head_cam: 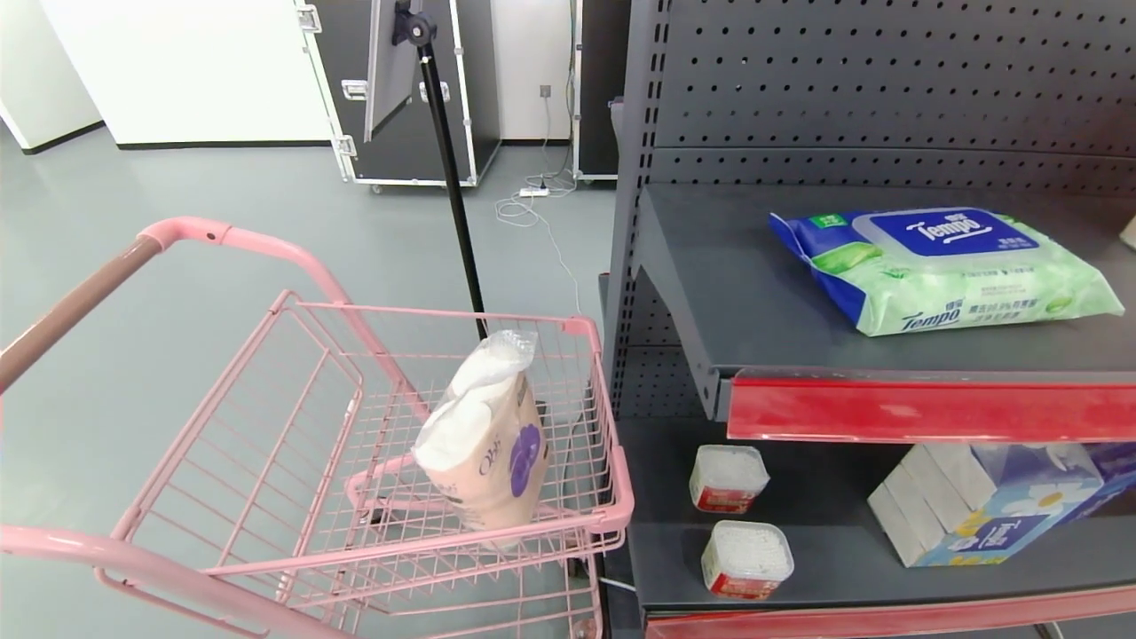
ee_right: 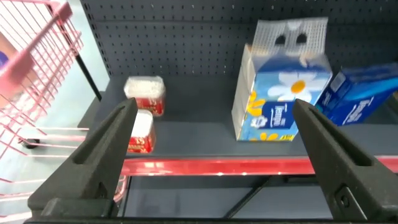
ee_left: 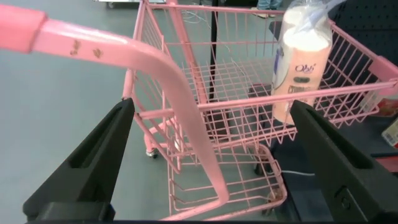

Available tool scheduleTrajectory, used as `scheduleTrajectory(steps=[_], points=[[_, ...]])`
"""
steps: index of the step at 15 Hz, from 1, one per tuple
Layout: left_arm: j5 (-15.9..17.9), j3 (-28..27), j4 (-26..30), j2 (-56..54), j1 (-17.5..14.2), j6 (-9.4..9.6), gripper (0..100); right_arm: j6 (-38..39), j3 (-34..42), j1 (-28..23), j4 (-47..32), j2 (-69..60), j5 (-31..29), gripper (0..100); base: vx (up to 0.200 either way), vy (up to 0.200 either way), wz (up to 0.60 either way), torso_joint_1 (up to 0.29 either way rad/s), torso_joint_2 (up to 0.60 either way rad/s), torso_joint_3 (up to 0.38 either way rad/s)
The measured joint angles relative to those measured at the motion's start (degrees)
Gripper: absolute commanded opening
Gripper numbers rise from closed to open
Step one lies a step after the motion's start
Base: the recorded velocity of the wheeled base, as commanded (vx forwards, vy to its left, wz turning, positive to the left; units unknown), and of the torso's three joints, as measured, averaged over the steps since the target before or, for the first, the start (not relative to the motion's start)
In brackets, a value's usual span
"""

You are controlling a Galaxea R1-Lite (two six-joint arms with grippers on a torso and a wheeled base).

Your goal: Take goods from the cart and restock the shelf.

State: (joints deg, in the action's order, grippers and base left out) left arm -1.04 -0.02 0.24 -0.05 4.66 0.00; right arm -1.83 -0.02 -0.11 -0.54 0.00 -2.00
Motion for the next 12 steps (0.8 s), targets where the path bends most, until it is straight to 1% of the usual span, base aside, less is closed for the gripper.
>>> scheduleTrajectory(steps=[2, 3, 5, 6, 7, 8, 9, 10, 12], points=[[0.0, 0.0, 0.1, 0.0, 0.0, -0.02, 100, 0.0, 0.0, 0.0, 0.0, 0.0, 0.0, 100, 0.000, 0.000, 0.00, -0.085, 0.40, 0.293], [1.0, 0.0, 0.0, 0.0, 0.0, -0.05, 100, 0.0, 0.0, 0.0, 0.0, 0.0, 0.0, 100, 0.000, 0.000, 0.00, -0.041, 0.20, 0.144], [2.7, 0.0, -0.2, 0.0, 0.0, 0.02, 100, 0.0, 0.0, 0.0, 0.0, 0.0, 0.0, 100, 0.000, 0.000, 0.00, -0.019, 0.09, 0.066], [3.3, -1.0, -0.7, 0.0, 0.0, -0.07, 100, 0.1, 0.0, 0.0, 0.0, 0.0, -0.1, 100, 0.000, 0.000, 0.00, 0.000, 0.00, 0.000], [4.1, -3.0, -0.8, 0.1, 0.1, -0.65, 100, 0.1, 0.0, 0.0, 0.0, 0.0, -0.1, 100, 0.000, 0.000, 0.00, 0.000, 0.00, 0.000], [4.9, -6.2, -1.2, 0.8, 0.2, -2.05, 100, 0.1, 0.0, 0.0, 0.0, 0.0, -0.1, 100, 0.000, 0.000, 0.00, 0.000, 0.00, 0.000], [5.9, -10.2, -1.2, 2.8, 0.4, -3.88, 100, 0.1, 0.0, 0.0, 0.0, 0.0, -0.1, 100, 0.000, 0.000, 0.00, 0.000, 0.00, 0.000], [7.6, -13.9, -1.5, 5.9, 0.6, -5.35, 100, 0.1, 0.0, 0.0, 0.0, 0.0, -0.1, 100, 0.000, 0.000, 0.00, 0.000, 0.00, 0.000], [12.0, -18.4, -1.9, 15.6, 1.2, -7.24, 100, 0.1, 0.0, 0.0, 0.0, 0.0, -0.1, 100, 0.000, 0.000, 0.00, 0.000, 0.00, 0.000]])
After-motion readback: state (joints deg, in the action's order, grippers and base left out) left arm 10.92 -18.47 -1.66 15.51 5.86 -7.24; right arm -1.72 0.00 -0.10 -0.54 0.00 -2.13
